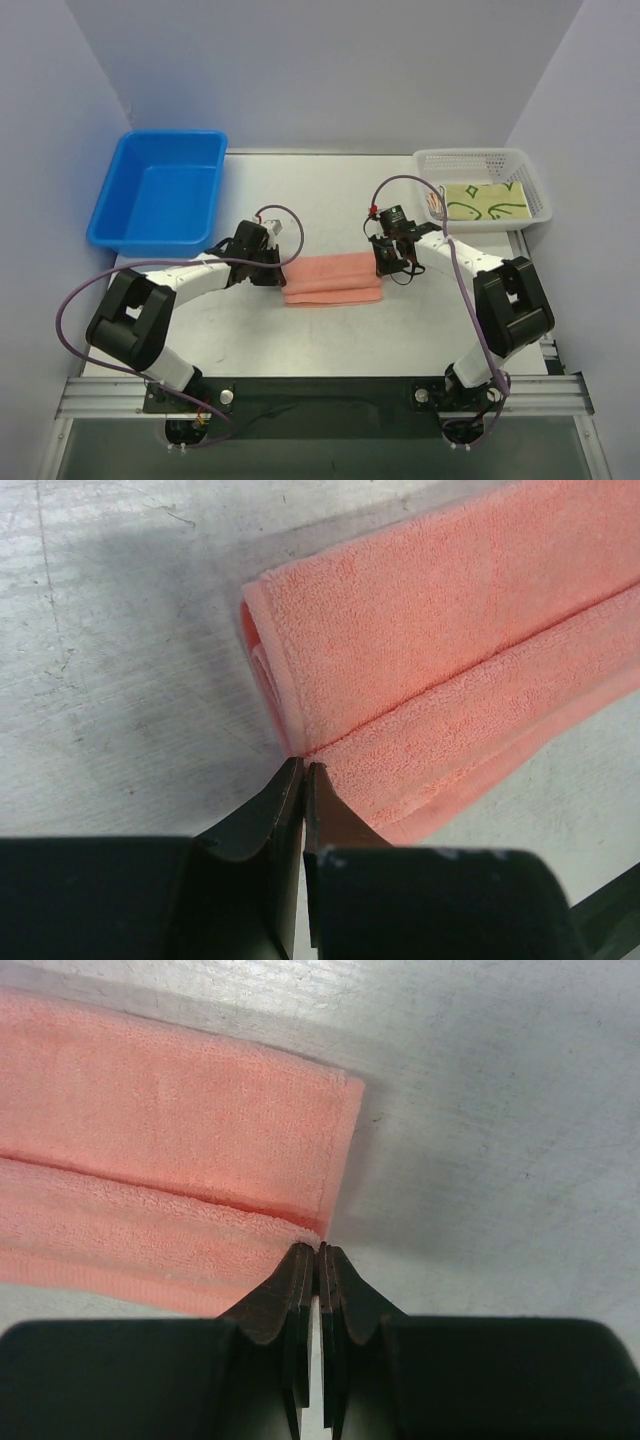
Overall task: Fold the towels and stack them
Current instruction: Fold the towel
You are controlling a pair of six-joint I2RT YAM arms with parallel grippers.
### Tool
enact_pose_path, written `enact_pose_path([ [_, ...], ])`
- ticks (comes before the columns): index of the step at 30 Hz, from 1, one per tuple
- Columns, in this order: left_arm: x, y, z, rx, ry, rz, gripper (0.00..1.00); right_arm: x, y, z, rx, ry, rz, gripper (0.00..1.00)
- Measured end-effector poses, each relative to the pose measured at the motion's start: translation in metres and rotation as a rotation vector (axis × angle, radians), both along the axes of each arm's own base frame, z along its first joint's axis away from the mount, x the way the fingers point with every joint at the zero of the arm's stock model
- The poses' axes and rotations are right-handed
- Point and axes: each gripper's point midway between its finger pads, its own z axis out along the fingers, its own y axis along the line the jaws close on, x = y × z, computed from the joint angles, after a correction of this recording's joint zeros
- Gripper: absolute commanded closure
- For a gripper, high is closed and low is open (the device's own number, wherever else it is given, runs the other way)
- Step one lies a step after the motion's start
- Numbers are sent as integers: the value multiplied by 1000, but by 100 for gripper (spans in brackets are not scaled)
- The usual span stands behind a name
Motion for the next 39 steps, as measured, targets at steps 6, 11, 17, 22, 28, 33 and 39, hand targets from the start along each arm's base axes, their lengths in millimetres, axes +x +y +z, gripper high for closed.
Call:
enact_pose_path([
  [6,11,0,10,27,-12,10,100,0,0,0,1,3,-10,100],
  [11,21,-2,25,41,-45,2,100,-2,-1,2,-2,4,-14,100],
  [17,19,-2,28,62,-52,-11,99,-3,-2,7,5,-2,-21,100],
  [22,15,0,21,81,-38,-11,79,-5,0,7,16,8,-32,97],
  [28,-3,12,5,154,9,-14,29,-27,-9,-6,0,69,-39,73],
  [33,-16,12,31,142,-31,-19,20,-49,-10,11,37,68,-20,48],
  [39,-17,8,94,30,-178,11,20,-52,0,66,142,-74,-9,53],
])
